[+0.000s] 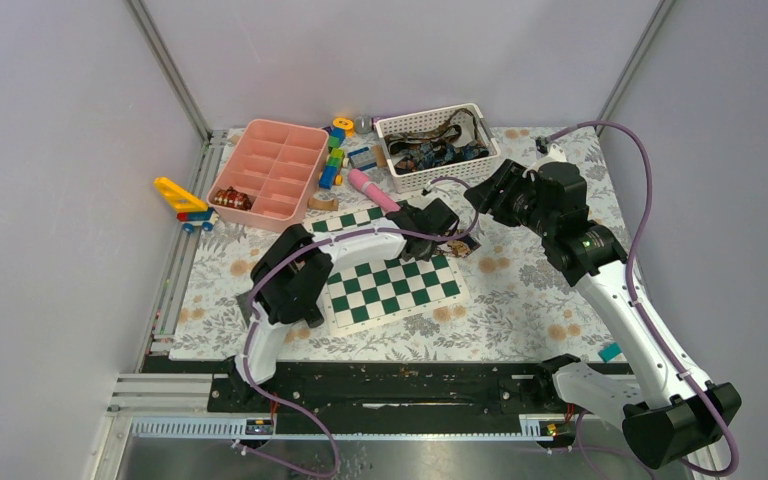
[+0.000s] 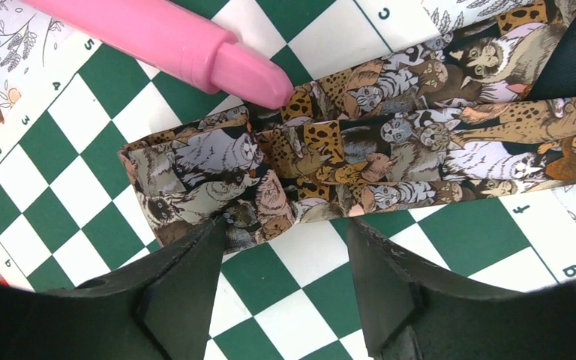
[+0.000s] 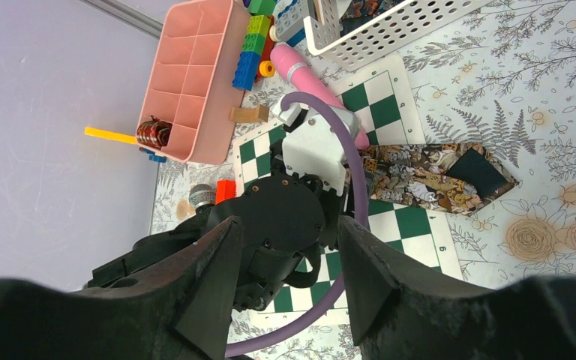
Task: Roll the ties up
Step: Roll the tie at the center of the board.
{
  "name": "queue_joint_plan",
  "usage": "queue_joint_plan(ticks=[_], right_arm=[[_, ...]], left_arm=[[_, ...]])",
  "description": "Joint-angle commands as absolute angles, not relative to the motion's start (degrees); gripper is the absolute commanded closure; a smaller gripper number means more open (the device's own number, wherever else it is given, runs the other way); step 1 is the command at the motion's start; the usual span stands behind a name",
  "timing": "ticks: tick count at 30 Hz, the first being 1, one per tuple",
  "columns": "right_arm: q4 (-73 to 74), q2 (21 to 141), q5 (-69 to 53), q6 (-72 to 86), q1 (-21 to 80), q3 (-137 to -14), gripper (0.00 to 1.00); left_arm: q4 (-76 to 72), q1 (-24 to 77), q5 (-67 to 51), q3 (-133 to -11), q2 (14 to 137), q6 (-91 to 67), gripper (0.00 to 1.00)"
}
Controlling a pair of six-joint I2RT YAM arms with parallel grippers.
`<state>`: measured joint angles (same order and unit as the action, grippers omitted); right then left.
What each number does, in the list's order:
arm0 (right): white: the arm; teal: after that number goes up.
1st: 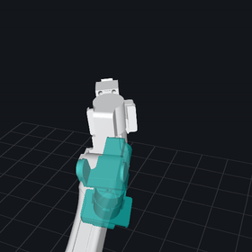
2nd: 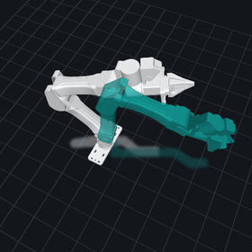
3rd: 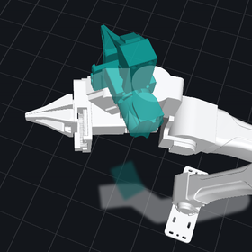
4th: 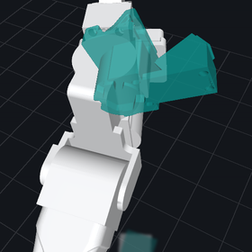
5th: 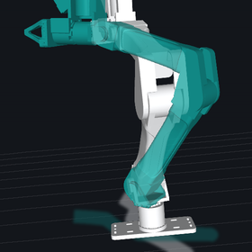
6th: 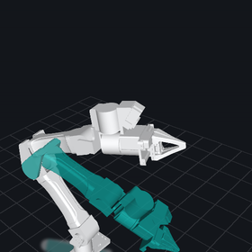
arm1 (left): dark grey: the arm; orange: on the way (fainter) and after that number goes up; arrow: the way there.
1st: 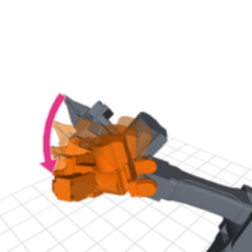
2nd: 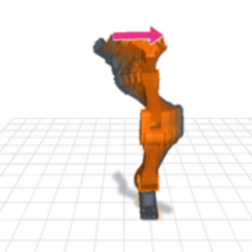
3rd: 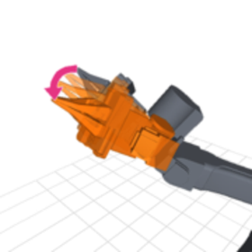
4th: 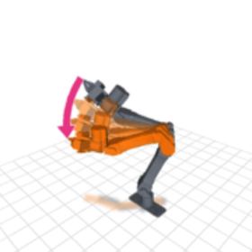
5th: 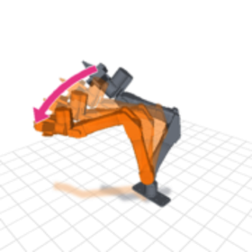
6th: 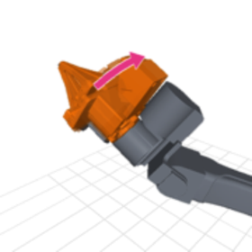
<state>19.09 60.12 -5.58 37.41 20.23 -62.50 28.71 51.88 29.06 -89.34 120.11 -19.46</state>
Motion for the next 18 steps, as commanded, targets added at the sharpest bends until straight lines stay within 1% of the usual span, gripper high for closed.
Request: queue_joint_plan(ticks=[1, 12, 14, 18], right_arm=[[19.45, 59.42, -5.85, 37.57, 19.89, -64.17, 0.43], [19.41, 56.6, -5.83, 39.12, 19.8, -70.33, 0.43], [19.98, 55.33, -2.82, 39.63, 19.79, -69.76, 0.43], [20.88, 51.93, 8.45, 41.98, 19.16, -66.8, 0.43]], left_arm=[[27.42, 51.48, 29.9, -88.34, 115.59, -19.41, 0.39], [27.42, 51.45, 31.88, -88.34, 112.95, -18.1, 0.38], [27.44, 51.44, 32.1, -88.26, 112.02, -18.11, 0.38], [27.43, 51.47, 32.32, -88.35, 110.13, -17.63, 0.38]])
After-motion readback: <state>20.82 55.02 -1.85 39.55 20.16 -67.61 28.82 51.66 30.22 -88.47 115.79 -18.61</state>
